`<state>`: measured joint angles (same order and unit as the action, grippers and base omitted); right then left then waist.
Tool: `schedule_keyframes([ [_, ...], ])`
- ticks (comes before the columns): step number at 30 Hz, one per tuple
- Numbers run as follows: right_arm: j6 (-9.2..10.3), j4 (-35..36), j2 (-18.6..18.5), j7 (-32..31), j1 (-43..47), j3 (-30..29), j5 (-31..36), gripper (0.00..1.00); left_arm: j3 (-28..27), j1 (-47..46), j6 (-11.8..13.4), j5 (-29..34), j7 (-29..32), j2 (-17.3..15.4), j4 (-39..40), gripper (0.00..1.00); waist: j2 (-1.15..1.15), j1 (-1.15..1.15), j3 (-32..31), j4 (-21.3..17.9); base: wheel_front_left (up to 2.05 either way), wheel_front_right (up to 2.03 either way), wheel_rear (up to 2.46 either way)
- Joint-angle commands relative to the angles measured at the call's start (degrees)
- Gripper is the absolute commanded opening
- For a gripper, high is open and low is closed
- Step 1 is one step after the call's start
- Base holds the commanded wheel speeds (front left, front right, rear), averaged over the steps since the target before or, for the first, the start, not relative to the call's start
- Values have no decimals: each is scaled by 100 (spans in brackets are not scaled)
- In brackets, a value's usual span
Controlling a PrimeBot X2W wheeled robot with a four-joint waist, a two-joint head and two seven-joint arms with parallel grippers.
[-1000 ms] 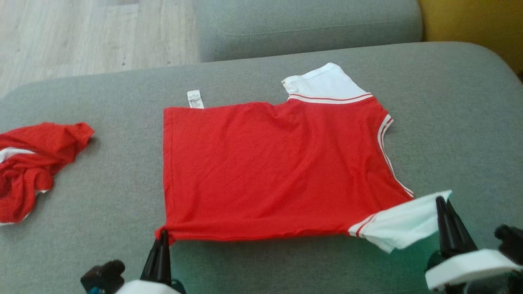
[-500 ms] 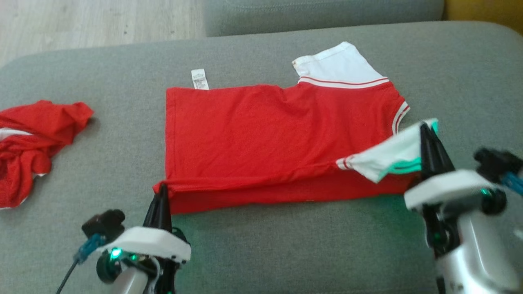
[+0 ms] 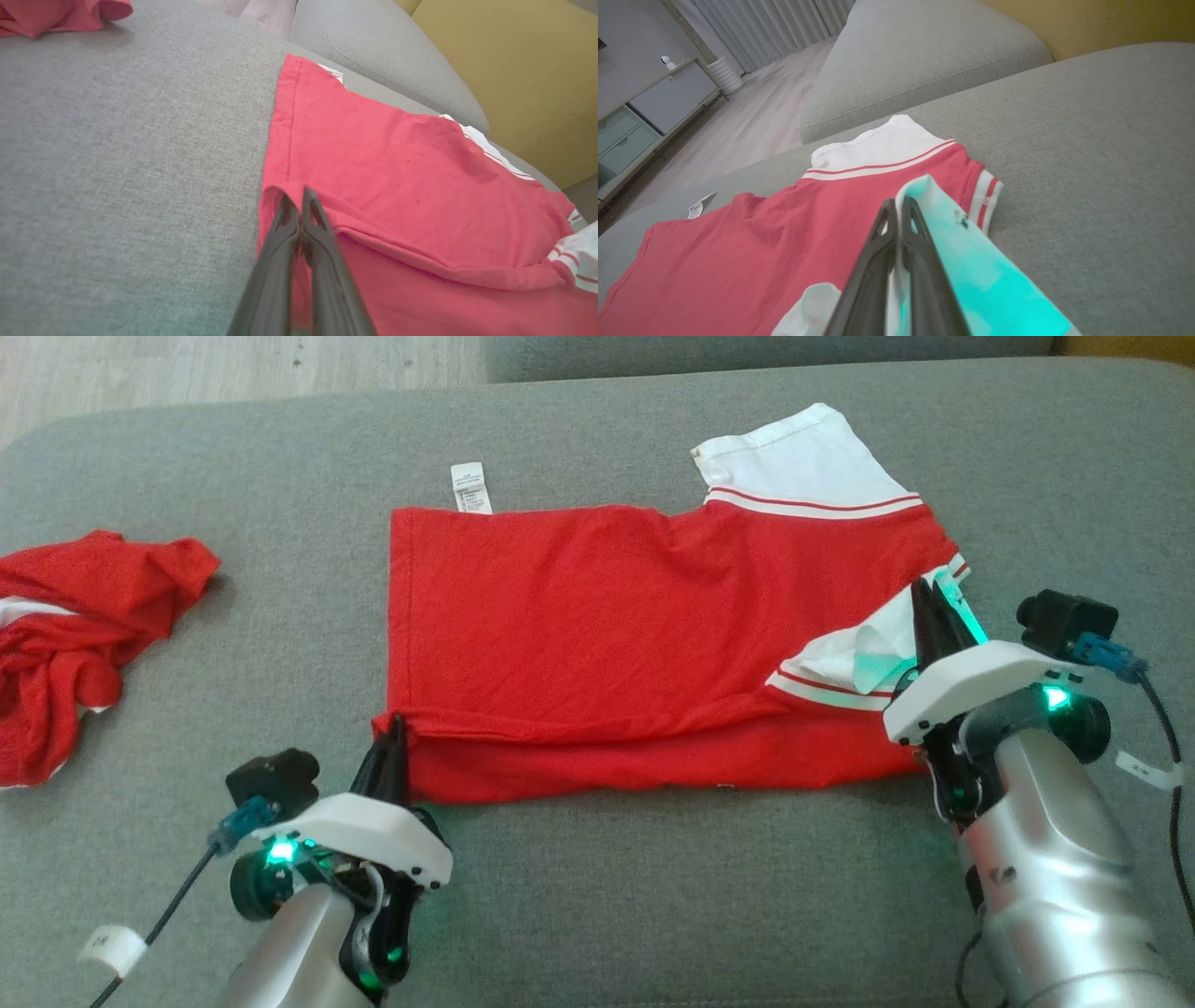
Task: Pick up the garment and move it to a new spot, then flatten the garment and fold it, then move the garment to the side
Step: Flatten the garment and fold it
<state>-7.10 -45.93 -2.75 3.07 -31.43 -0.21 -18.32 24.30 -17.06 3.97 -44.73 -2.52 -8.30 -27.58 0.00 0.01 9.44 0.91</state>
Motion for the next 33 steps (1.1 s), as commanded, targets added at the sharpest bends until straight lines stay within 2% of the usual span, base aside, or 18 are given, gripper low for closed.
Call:
schedule_keyframes([
  [1, -39, -7, -13, 176, -293, 126, 11, 100, -131, -293, -41, 75, -48, -39, 85, 88, 0, -1, -2, 5, 0, 0, 0],
  [2, -39, -156, -13, 240, -369, 122, 10, 100, -117, -318, -51, 87, -71, -27, 48, 100, 0, -1, -8, 10, 0, 0, 0],
  [8, -39, -772, -13, 691, -671, 107, -18, 100, -67, -334, -111, 200, -269, -105, 46, 100, 0, -1, -135, 27, 0, 0, 0],
  [13, -39, -802, -13, 1019, -698, -23, 294, 100, -65, -142, -108, 273, -352, -309, 434, 100, 0, -1, -311, 10, 0, 0, 0],
  [17, -39, -456, -13, 1122, -489, -161, 528, 100, -51, 204, -53, 287, -219, -566, 970, 100, 0, -1, -464, -15, 0, 0, 0],
  [23, -39, 313, -13, 1033, 233, -309, 801, 100, 82, 969, 156, 205, 446, -990, 1600, 100, 0, -1, -591, -50, 0, 0, 0],
  [28, -39, 1087, -13, 650, 937, -368, 865, 100, 56, 1243, 286, -56, 769, -981, 1662, 100, 0, -1, -535, -134, 0, 0, 0],
  [33, -39, 1689, -13, 320, 1365, -351, 794, 100, -65, 1122, 316, -208, 761, -886, 1490, 100, 0, -1, -398, -267, 0, 0, 0],
])
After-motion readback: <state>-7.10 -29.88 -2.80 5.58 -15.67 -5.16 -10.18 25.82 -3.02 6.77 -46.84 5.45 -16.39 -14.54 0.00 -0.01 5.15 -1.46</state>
